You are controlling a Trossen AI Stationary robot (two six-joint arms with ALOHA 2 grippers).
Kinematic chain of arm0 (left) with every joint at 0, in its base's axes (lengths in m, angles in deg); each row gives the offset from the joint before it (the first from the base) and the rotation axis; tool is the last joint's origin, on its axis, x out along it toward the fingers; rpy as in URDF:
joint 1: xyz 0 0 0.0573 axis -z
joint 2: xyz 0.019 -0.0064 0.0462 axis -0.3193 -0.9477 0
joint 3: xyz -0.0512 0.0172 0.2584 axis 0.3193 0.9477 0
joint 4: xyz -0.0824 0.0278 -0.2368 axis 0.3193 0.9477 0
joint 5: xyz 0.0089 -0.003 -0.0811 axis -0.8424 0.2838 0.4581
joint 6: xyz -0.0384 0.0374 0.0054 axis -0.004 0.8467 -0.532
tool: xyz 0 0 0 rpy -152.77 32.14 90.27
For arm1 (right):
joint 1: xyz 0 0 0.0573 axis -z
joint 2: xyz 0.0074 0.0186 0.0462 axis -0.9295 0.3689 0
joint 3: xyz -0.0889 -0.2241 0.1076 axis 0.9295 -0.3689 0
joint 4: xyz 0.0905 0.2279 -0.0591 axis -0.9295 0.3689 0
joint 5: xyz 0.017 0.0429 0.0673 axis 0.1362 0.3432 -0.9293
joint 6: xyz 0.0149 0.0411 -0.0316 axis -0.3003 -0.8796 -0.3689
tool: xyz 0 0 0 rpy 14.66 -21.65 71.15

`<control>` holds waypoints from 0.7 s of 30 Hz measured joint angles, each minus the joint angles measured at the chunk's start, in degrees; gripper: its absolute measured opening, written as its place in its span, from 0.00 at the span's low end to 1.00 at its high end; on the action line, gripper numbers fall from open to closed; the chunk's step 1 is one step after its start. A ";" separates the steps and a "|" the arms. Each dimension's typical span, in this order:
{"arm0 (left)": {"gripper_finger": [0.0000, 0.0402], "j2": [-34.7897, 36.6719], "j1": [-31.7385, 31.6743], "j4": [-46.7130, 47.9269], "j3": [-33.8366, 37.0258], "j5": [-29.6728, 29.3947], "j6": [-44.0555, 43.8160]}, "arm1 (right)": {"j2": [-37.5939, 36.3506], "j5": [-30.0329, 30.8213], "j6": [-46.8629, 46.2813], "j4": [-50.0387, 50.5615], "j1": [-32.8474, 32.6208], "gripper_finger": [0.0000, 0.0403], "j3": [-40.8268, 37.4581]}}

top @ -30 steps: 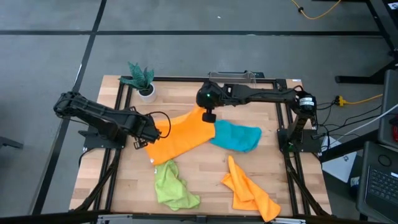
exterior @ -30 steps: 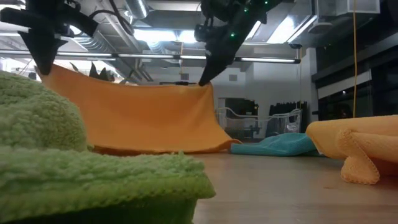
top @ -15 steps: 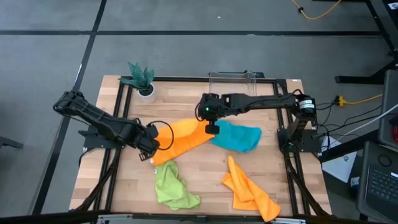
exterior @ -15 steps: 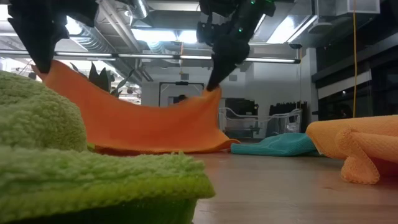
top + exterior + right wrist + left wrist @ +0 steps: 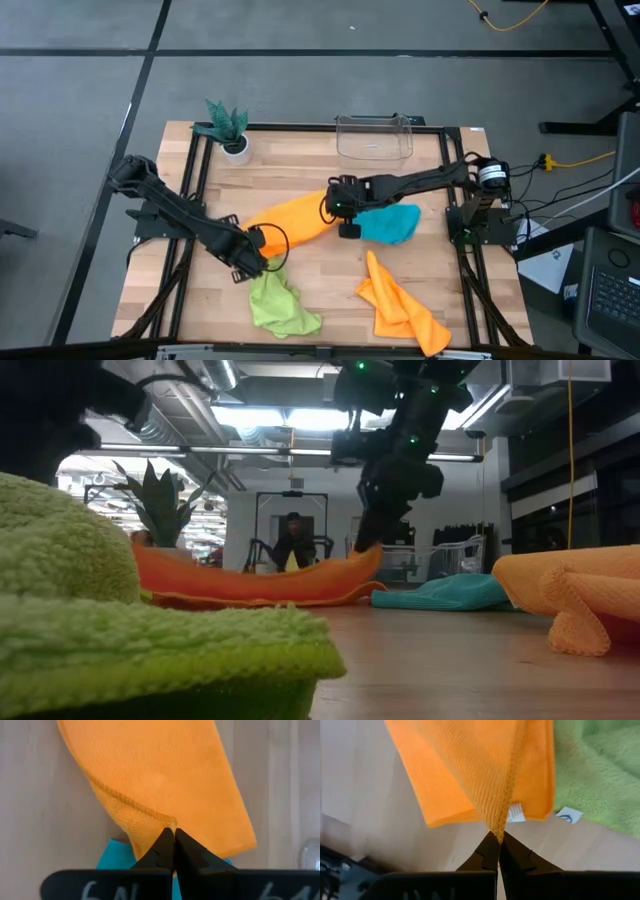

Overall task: Fold microfiber towels
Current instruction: Fold the top orange microfiber towel

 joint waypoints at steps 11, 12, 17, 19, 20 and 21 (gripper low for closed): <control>0.15 -0.93 0.01 0.63 -0.38 3.44 -3.64 | 0.00 -0.02 -1.53 0.99 -0.42 0.24 -0.21; 0.17 -0.93 0.01 0.63 -0.66 3.48 -3.62 | 0.00 -0.02 -1.55 1.04 -0.42 0.26 -0.21; 0.29 -0.93 0.01 2.38 -3.94 3.61 -2.03 | 0.00 -0.02 -1.45 4.94 -0.42 0.37 1.45; 0.32 -0.93 0.03 5.19 -6.07 3.65 -0.18 | -0.10 -0.04 -2.14 8.37 -0.42 0.40 3.57; 0.33 -0.93 0.02 7.06 -7.22 3.61 0.75 | -0.13 -0.03 -2.75 10.40 -0.42 0.41 4.74; 0.33 -0.93 0.05 9.04 -8.17 3.47 1.39 | -0.13 -0.04 -2.97 12.34 -0.42 0.42 5.98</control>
